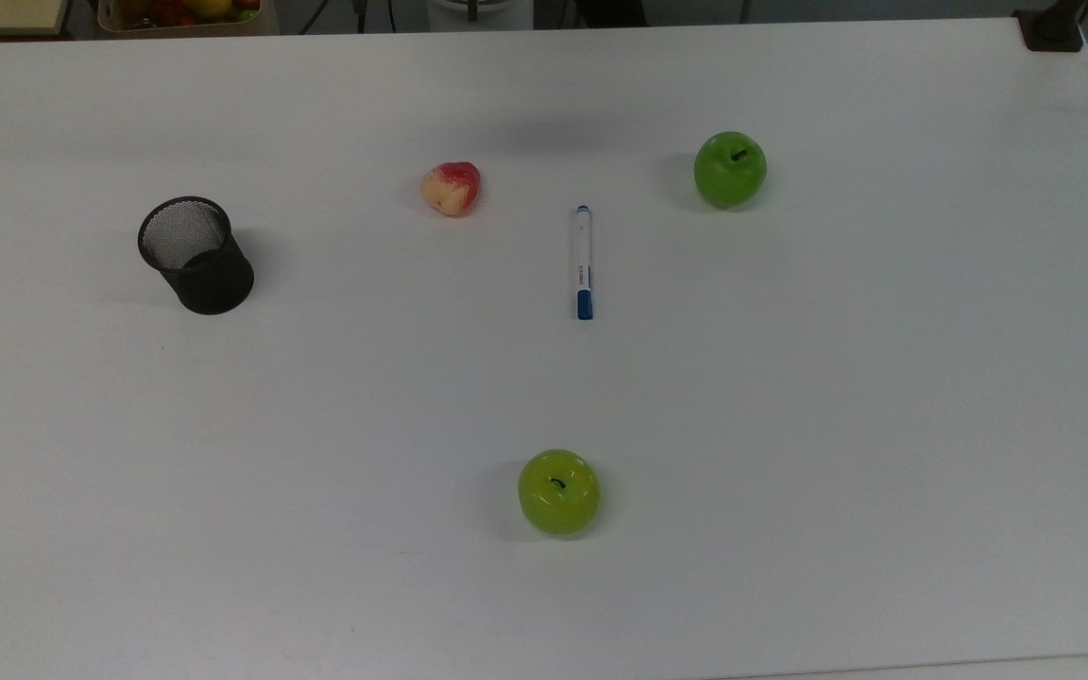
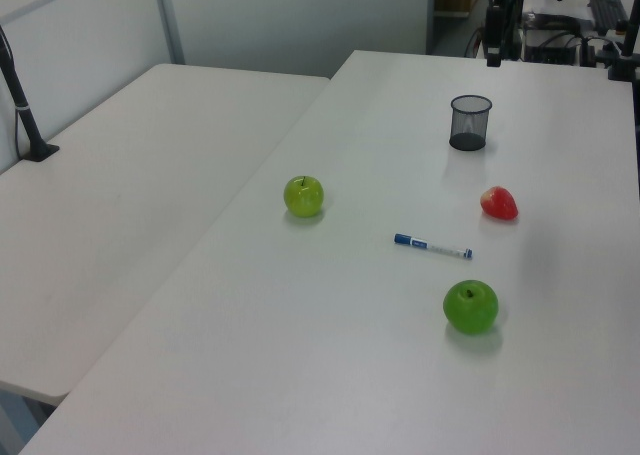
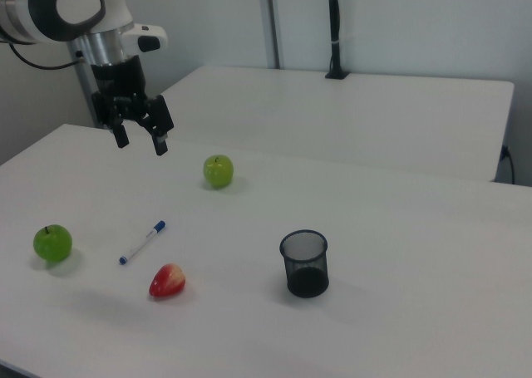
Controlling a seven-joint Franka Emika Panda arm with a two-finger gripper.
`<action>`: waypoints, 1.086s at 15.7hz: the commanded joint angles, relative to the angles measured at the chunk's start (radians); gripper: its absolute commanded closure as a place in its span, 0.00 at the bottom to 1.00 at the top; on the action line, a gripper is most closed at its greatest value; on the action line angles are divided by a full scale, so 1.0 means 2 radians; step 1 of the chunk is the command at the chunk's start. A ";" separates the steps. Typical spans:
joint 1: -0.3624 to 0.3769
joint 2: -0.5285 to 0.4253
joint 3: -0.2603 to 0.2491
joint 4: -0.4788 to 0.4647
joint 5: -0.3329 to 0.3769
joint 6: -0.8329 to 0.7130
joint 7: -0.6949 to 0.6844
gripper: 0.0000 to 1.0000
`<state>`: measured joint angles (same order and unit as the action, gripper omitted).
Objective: Place marker
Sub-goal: 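Move the open gripper over the white-and-blue marker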
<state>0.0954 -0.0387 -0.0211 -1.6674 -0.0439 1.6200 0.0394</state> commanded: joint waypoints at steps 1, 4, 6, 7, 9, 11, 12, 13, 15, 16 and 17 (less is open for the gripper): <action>-0.002 0.000 0.002 0.001 -0.005 0.005 0.009 0.00; -0.002 0.001 0.002 0.001 -0.005 0.006 0.009 0.00; -0.002 0.001 0.002 0.001 0.000 0.006 0.010 0.00; -0.002 0.002 0.002 0.001 0.001 0.006 0.010 0.00; 0.002 0.010 0.003 0.001 0.001 0.014 0.011 0.00; 0.004 0.016 0.006 0.001 0.003 0.035 0.013 0.00; 0.011 0.025 0.010 0.001 0.003 0.041 0.014 0.00; 0.017 0.032 0.012 0.003 0.003 0.047 0.016 0.00; 0.034 0.046 0.014 0.004 0.003 0.061 0.045 0.00; 0.044 0.055 0.017 0.004 0.003 0.071 0.065 0.00; 0.053 0.066 0.018 0.003 0.003 0.083 0.080 0.00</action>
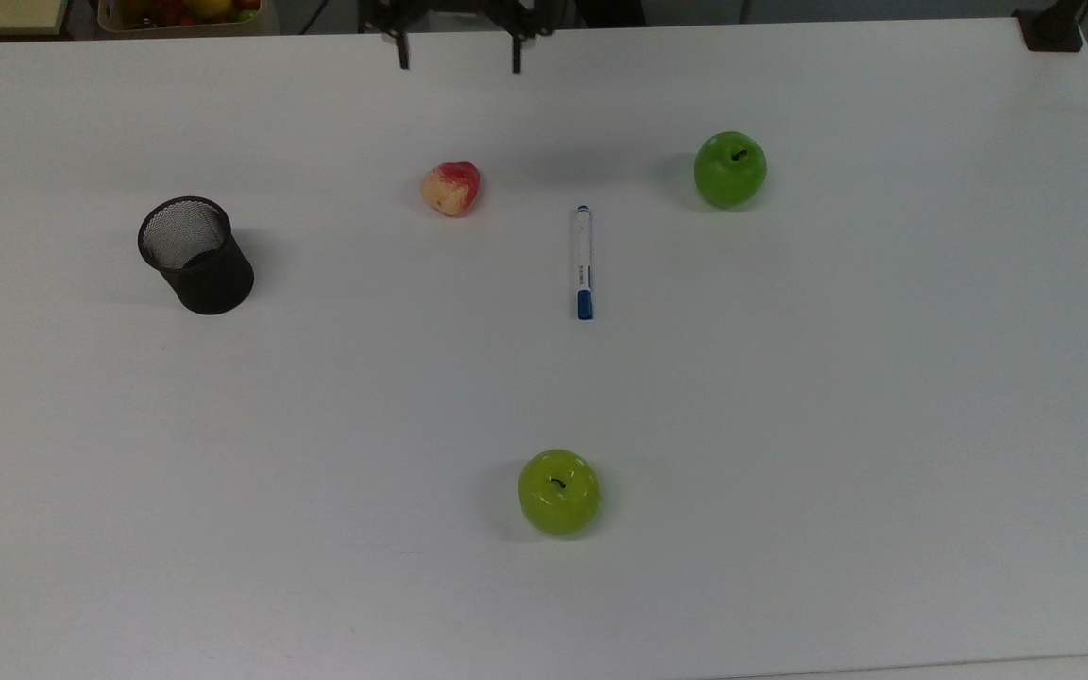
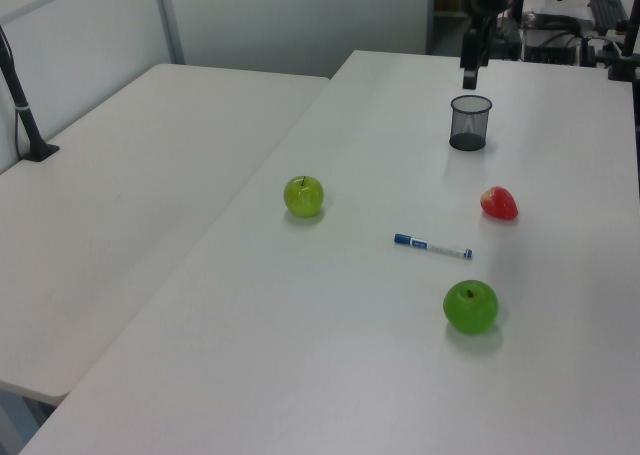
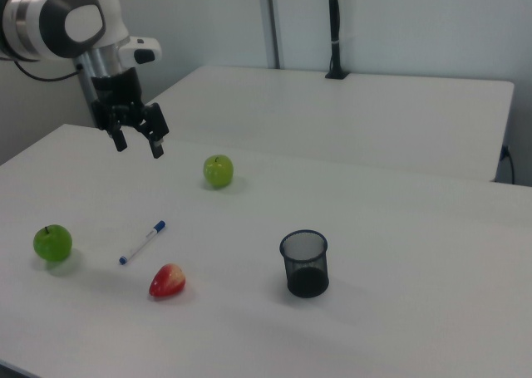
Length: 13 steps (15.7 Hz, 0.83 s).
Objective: Place marker
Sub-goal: 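Move the open gripper over the white-and-blue marker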
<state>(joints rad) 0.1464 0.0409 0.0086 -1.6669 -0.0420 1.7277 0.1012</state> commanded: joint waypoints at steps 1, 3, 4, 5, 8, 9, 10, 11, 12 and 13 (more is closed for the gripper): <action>0.034 0.035 0.004 0.003 0.002 0.040 0.061 0.00; 0.048 0.060 0.004 0.003 0.002 0.064 0.085 0.00; 0.054 0.074 0.004 0.003 0.002 0.077 0.092 0.00; 0.059 0.091 0.004 0.003 0.002 0.090 0.094 0.00; 0.062 0.126 0.004 0.002 0.002 0.120 0.094 0.00; 0.062 0.135 0.004 0.002 0.002 0.129 0.094 0.00; 0.063 0.144 0.005 0.002 0.002 0.139 0.094 0.00; 0.067 0.151 0.004 0.001 0.001 0.147 0.094 0.00; 0.070 0.160 0.004 0.000 0.000 0.154 0.094 0.00; 0.071 0.167 0.004 0.000 -0.003 0.156 0.094 0.00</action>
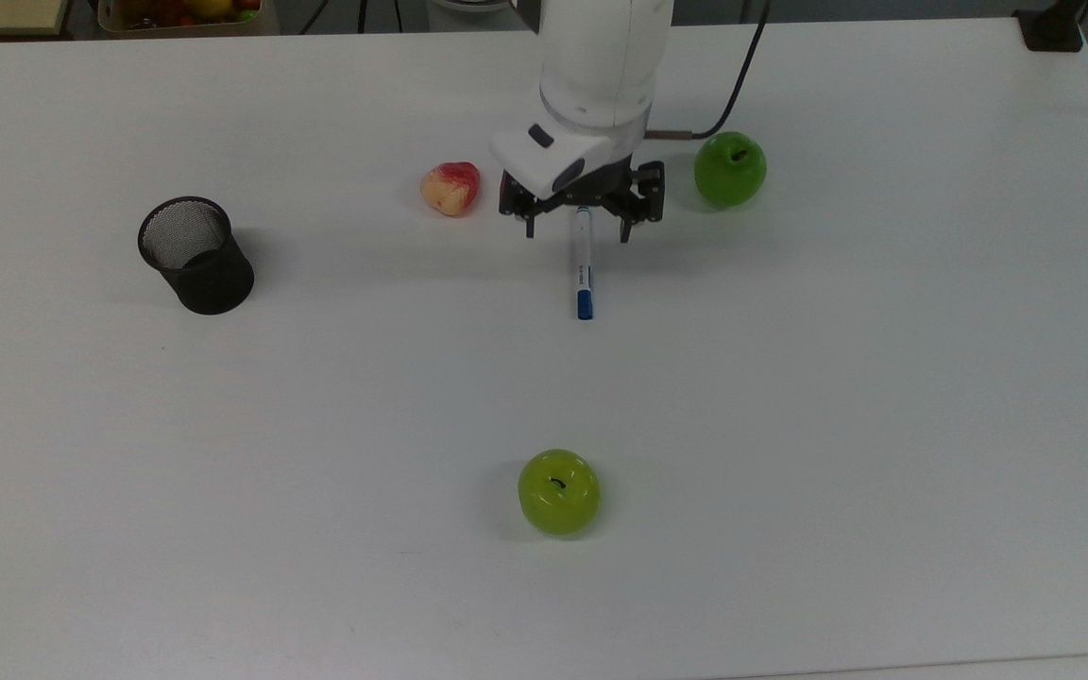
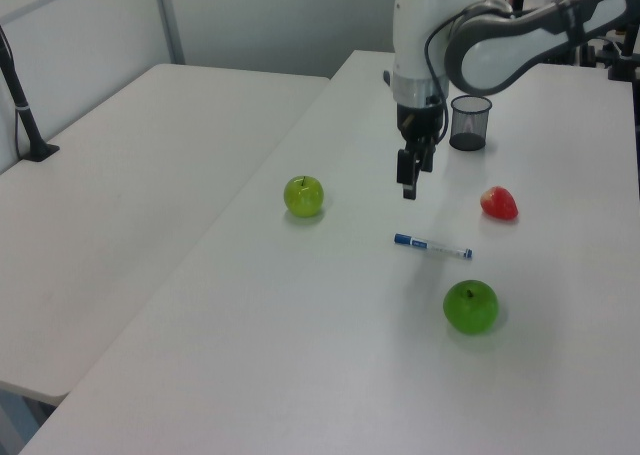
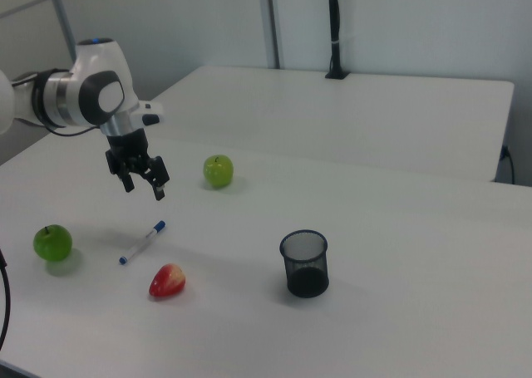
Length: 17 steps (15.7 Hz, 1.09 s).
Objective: Place marker
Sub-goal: 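Move the open gripper over the white-and-blue marker, then lower the gripper onto the marker and close it around the marker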
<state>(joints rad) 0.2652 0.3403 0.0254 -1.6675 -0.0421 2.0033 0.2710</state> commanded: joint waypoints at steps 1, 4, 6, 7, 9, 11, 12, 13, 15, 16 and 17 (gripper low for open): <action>0.012 0.024 -0.004 0.001 -0.005 0.019 0.009 0.00; 0.018 0.037 -0.004 0.000 -0.007 0.028 0.009 0.00; 0.019 0.049 -0.004 -0.001 -0.013 0.033 0.009 0.00; 0.020 0.055 -0.004 -0.001 -0.023 0.033 0.009 0.00; 0.020 0.062 -0.004 -0.001 -0.033 0.035 0.009 0.00; 0.020 0.068 -0.004 -0.002 -0.033 0.051 0.009 0.01; 0.019 0.071 -0.004 -0.006 -0.033 0.055 0.009 0.01; 0.019 0.073 -0.004 -0.007 -0.033 0.060 0.009 0.03; 0.019 0.077 -0.004 -0.008 -0.032 0.066 0.011 0.07; 0.018 0.078 -0.004 -0.008 -0.032 0.069 0.018 0.08; 0.018 0.078 -0.004 -0.009 -0.032 0.075 0.025 0.12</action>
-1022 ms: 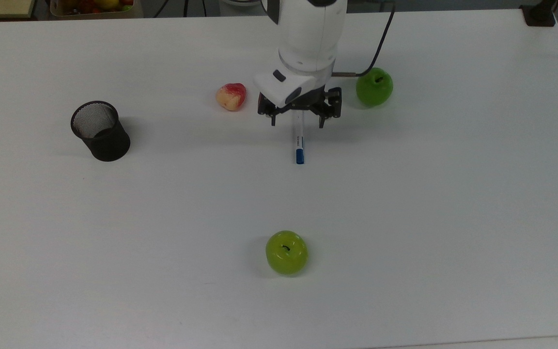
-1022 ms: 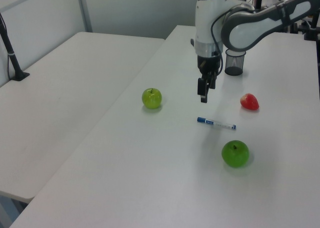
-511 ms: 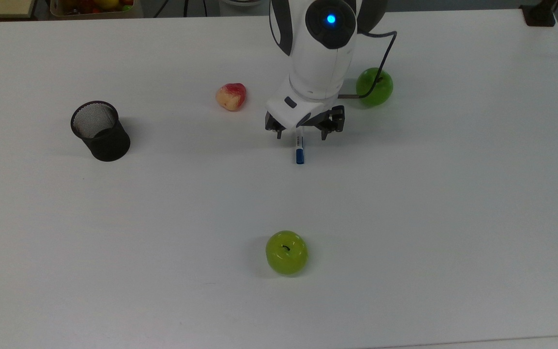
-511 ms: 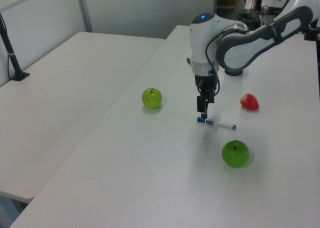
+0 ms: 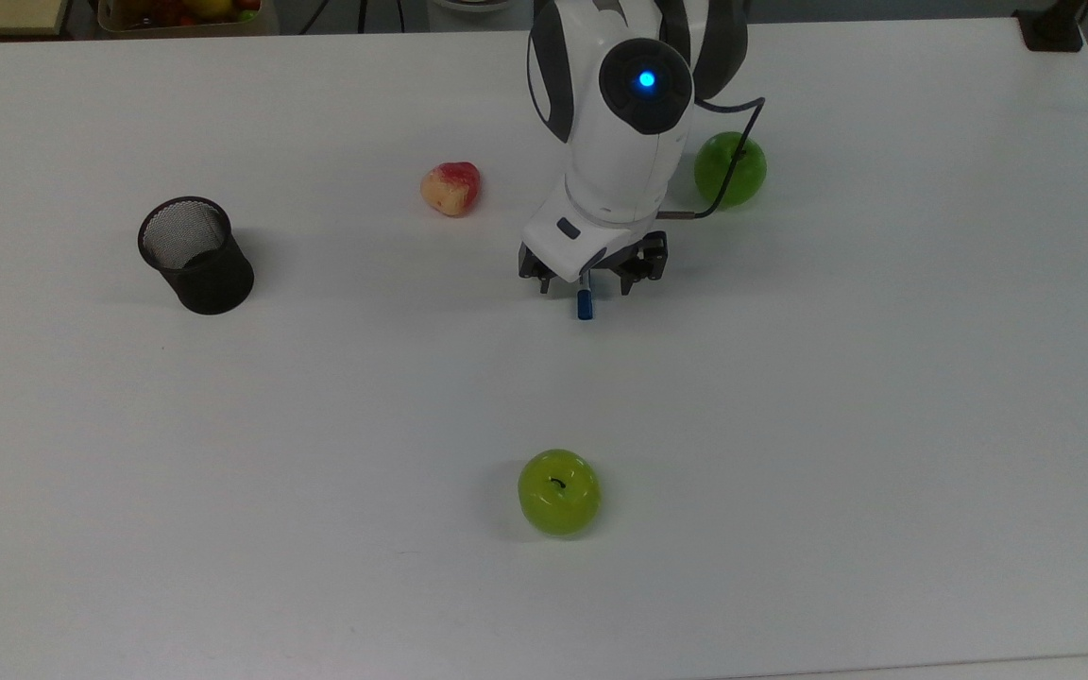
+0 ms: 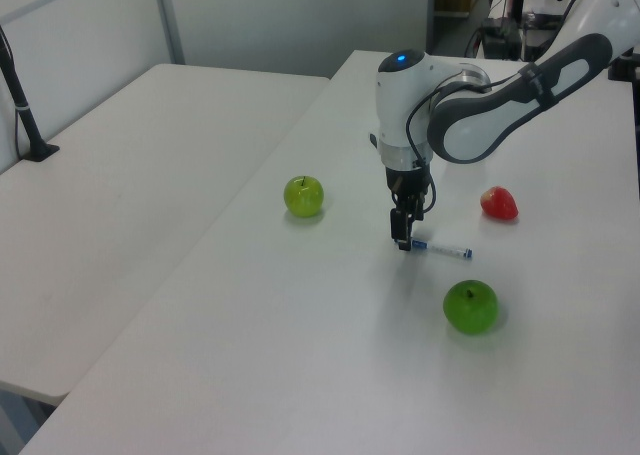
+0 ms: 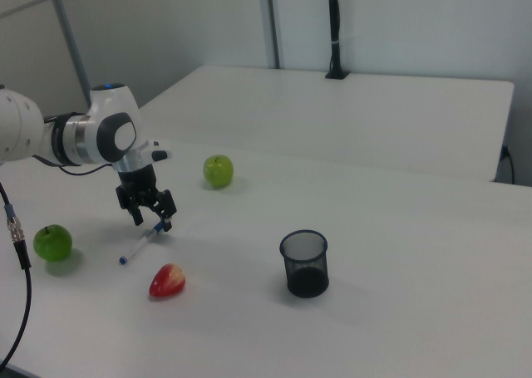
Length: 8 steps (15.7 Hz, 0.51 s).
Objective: Place marker
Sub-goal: 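Lower the gripper onto the marker and close it around the marker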
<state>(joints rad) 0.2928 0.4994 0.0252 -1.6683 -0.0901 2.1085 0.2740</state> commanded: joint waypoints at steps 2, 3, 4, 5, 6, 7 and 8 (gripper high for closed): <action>0.004 0.002 -0.004 -0.008 -0.008 0.028 0.026 0.20; 0.004 0.003 -0.004 -0.008 -0.009 0.029 0.026 0.23; 0.004 0.003 -0.004 -0.008 -0.009 0.029 0.026 0.28; 0.004 0.003 -0.004 -0.008 -0.009 0.029 0.025 0.32; 0.004 0.003 -0.004 -0.009 -0.009 0.029 0.025 0.35; 0.004 0.003 -0.004 -0.009 -0.009 0.029 0.023 0.40; 0.004 0.003 -0.004 -0.009 -0.010 0.029 0.023 0.45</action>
<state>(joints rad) 0.2925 0.5117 0.0241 -1.6682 -0.0902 2.1386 0.2987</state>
